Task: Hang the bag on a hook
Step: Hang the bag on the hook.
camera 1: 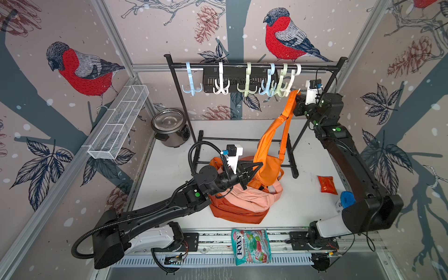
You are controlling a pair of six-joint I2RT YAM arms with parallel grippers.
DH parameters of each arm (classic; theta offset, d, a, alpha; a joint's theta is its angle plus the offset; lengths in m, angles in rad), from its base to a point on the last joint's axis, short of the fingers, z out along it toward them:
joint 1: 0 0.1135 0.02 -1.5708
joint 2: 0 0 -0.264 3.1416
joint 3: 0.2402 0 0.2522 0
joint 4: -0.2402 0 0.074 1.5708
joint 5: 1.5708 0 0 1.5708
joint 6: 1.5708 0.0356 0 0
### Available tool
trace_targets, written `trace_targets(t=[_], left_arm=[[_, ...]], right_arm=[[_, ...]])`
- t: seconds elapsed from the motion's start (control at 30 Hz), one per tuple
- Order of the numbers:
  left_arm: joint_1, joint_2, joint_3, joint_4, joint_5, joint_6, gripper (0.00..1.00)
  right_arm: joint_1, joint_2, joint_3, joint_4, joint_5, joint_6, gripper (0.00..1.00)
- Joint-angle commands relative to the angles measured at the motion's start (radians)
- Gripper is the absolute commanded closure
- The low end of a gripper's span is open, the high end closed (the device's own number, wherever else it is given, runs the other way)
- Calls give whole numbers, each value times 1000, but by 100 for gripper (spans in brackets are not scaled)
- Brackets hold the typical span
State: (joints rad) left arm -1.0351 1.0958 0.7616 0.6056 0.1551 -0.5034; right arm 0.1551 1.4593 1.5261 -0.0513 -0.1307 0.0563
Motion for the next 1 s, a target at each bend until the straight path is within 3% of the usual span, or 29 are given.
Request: trace_targets(t=[0.0, 0.03, 0.17, 0.23, 0.67, 0.97], left_arm=[[-2, 10, -2, 4, -12, -20, 100], [-2, 17, -1, 4, -9, -19, 100], [-2, 69, 16, 9, 2, -18, 100], [-3, 100, 35, 9, 11, -15, 100], [-2, 339, 183, 75, 87, 0, 100], [1, 448, 277, 105, 87, 12, 100]], right_arm=[[6, -27, -21, 28, 56, 10, 86], [8, -34, -30, 29, 72, 12, 82], [17, -91, -89, 45, 192, 40, 44], [23, -124, -118, 47, 235, 52, 35], [38, -380, -329, 44, 378, 123, 19], [24, -372, -263, -152, 668, 124, 9]])
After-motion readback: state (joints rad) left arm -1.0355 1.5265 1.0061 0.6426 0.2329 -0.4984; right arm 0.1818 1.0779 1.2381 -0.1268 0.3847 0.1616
